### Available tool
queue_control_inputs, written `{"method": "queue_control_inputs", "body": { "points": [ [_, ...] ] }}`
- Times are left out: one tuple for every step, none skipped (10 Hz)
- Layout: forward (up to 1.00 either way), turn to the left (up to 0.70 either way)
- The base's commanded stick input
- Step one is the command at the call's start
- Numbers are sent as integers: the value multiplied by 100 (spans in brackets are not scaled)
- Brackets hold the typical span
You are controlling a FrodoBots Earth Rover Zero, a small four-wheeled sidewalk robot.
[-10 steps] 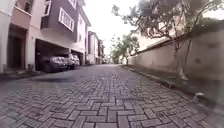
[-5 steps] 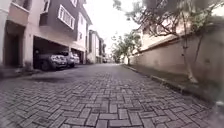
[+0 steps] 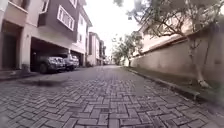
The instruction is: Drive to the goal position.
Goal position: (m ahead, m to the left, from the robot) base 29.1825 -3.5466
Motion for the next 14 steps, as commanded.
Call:
{"method": "queue_control_inputs", "body": {
  "points": [
    [69, 3],
    [69, 3],
    [69, 3],
    [69, 3],
    [69, 3],
    [69, 3],
    [69, 3],
    [69, 3],
    [69, 3],
    [69, 3],
    [69, 3],
    [69, 3],
    [69, 3],
    [69, 3]
  ]
}}
